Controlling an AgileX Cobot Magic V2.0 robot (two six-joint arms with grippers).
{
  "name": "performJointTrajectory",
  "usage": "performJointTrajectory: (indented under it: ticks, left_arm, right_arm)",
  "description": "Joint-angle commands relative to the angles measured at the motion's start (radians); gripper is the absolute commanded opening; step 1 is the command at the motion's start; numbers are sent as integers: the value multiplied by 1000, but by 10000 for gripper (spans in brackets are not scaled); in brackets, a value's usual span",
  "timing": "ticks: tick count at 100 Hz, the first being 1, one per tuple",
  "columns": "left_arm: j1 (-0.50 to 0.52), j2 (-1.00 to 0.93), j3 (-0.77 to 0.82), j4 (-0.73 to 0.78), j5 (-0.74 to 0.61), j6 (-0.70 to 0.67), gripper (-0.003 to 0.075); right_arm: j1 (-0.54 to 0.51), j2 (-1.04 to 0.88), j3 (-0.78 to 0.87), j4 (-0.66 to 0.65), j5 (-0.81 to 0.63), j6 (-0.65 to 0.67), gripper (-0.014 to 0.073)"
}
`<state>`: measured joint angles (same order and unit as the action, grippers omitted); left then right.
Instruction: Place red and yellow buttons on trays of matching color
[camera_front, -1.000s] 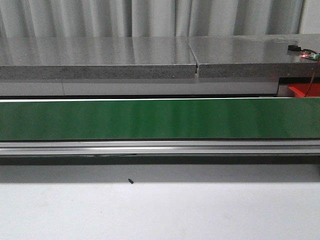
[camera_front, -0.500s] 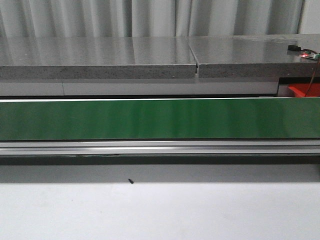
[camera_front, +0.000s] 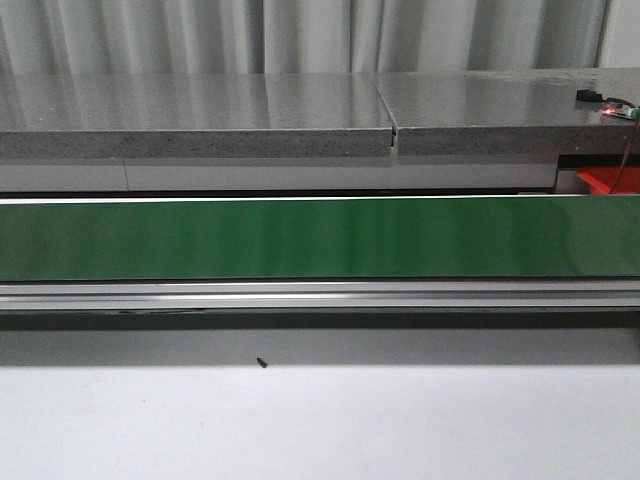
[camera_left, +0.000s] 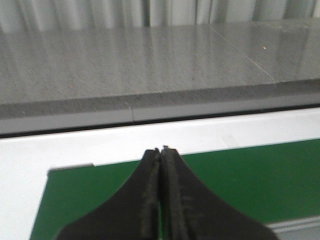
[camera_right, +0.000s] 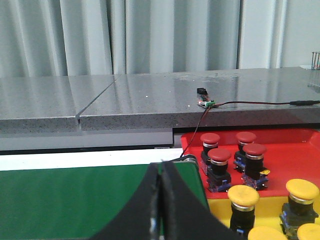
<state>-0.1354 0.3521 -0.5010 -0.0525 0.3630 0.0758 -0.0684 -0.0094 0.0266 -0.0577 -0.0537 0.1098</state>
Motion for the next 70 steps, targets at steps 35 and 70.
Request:
performJointTrajectory:
  ticks: [35,70]
  left_arm:
    - [106,-146,214,9,-286,-47,-19]
    - [106,-301,441,9,-404,-47,-19]
  right_arm:
    - [-4,-22,-13,-10,-87,-12,-62]
    - [-4,-22,-13,-10,-87,-12,-62]
